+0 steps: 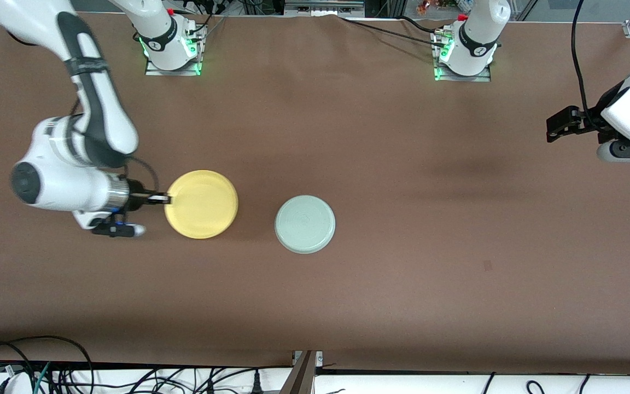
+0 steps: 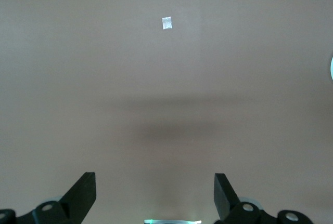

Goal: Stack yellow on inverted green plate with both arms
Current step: 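Carry the yellow plate onto the inverted green plate with the right gripper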

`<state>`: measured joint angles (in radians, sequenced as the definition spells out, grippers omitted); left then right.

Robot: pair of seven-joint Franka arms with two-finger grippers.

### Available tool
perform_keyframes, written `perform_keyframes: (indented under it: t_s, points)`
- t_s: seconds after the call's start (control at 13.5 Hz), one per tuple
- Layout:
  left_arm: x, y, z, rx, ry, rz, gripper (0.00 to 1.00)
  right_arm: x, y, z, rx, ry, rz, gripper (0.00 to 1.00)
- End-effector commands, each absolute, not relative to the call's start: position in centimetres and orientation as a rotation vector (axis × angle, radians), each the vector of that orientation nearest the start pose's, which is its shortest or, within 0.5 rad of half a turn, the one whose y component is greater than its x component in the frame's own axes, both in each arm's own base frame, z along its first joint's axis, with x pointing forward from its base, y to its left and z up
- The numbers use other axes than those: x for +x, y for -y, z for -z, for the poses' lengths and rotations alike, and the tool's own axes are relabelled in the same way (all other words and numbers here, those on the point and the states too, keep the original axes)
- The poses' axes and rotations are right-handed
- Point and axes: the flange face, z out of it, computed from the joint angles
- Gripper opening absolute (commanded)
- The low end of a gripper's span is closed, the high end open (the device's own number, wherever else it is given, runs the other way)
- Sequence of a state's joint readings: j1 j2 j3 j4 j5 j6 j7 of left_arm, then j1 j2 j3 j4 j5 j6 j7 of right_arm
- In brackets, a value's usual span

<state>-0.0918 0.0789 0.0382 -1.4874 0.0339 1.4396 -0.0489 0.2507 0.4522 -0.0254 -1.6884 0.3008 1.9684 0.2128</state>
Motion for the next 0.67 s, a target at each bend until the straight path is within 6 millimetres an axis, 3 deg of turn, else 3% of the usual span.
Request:
perform_keyframes:
  t_s: [0.0,0.15,0.3,0.59]
  points:
    - [52.9,1.3,-60.1,-3.130,-0.003,-0.185,1.00,64.4,-24.2,-30.9,-2.911,-0.286,-0.296,0.00]
    - [52.0,1.2,-60.0,-3.131,-0.008,-0.197,1.00,64.4,-28.6,-29.7,-2.830,-0.344,-0.275,0.00]
    - [51.9,1.0,-59.9,-3.132,-0.154,-0.208,1.00,64.2,-31.0,-28.7,-2.780,-0.387,-0.223,0.00]
    - [52.0,0.1,-59.8,-3.125,-0.293,-0.270,1.00,64.3,-32.0,-26.1,-2.786,-0.393,-0.169,0.00]
